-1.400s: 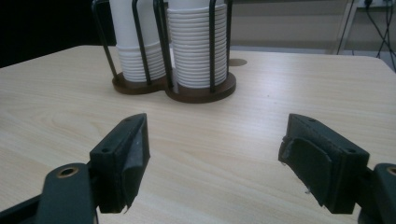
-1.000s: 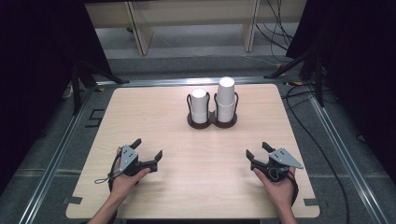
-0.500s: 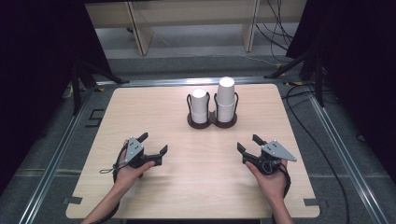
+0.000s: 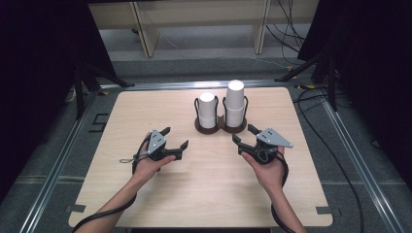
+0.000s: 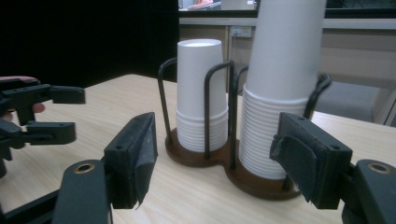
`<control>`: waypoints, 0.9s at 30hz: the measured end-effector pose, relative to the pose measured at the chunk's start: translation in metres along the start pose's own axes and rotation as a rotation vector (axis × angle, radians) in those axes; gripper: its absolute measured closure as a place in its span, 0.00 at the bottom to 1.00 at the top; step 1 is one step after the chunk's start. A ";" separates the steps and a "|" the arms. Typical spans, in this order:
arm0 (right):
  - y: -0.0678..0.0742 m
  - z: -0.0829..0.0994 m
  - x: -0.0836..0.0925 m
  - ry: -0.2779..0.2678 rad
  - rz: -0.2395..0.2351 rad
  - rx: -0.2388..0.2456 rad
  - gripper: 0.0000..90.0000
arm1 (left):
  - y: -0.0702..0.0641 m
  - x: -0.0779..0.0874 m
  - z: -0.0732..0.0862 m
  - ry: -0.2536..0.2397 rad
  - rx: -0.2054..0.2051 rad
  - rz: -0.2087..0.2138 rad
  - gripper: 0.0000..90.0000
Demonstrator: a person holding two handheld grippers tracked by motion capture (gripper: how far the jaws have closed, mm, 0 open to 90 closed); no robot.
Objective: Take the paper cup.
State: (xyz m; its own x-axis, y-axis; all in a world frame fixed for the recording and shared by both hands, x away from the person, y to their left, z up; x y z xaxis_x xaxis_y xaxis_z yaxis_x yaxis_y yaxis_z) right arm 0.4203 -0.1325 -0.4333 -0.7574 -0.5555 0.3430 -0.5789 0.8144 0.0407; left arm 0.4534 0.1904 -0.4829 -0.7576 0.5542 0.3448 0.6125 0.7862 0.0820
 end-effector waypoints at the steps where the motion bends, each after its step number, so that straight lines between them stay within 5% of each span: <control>1: 0.003 -0.005 -0.006 0.000 -0.012 -0.008 0.34 | 0.000 -0.003 -0.002 0.000 -0.005 0.002 0.12; 4: 0.002 -0.013 -0.014 0.003 -0.010 0.028 0.35 | 0.001 -0.016 -0.010 0.008 -0.013 0.011 0.13; 11: 0.008 -0.033 -0.043 0.008 -0.032 0.023 0.36 | 0.003 -0.040 -0.023 0.026 -0.019 0.010 0.14; 27: 0.014 -0.063 -0.109 0.056 -0.017 0.015 0.36 | 0.000 -0.090 -0.025 0.099 -0.036 0.024 0.16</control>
State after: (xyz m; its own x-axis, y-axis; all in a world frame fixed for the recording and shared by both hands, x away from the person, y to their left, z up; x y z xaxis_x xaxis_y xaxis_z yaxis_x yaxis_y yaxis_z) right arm 0.5139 -0.0497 -0.4107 -0.7294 -0.5590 0.3943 -0.5965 0.8019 0.0336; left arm 0.5269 0.1337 -0.4907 -0.7180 0.5413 0.4376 0.6390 0.7619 0.1059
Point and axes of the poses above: each handheld gripper's, and its own axes: x roughly backward along the jaws, z roughly out of its underside, y roughly to its left, the point moved 2 cm from there along -x, roughly forward along the jaws, and after that the axes turned 9 degrees about y, right-handed, at the moved point
